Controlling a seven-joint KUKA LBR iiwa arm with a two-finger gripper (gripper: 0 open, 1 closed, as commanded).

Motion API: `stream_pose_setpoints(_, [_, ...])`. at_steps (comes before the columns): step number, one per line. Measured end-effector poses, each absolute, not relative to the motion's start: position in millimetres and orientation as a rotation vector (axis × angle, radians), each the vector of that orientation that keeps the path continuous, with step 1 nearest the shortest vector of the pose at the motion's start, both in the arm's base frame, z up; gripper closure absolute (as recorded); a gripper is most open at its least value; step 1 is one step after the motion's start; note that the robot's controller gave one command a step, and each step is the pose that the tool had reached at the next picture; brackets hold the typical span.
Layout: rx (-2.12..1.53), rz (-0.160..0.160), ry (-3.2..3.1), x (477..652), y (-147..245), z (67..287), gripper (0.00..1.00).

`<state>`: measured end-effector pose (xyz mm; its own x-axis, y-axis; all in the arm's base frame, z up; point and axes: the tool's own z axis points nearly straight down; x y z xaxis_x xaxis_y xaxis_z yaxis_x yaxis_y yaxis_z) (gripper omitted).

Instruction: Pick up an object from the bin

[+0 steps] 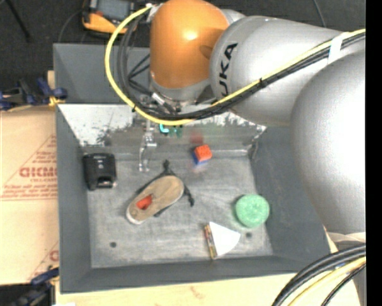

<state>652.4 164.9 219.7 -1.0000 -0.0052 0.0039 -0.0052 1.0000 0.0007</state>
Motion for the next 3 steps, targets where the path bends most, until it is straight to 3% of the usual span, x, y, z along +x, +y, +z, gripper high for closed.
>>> stream_pose_setpoints(1, [0.004,-0.003,-3.146,654.1,164.1,225.0,0.0])
stream_pose_setpoints(2, [0.136,0.0,-3.145,627.4,127.2,152.6,0.0])
stream_pose_setpoints(3, [0.434,0.0,-3.11,606.9,75.9,143.8,0.0])
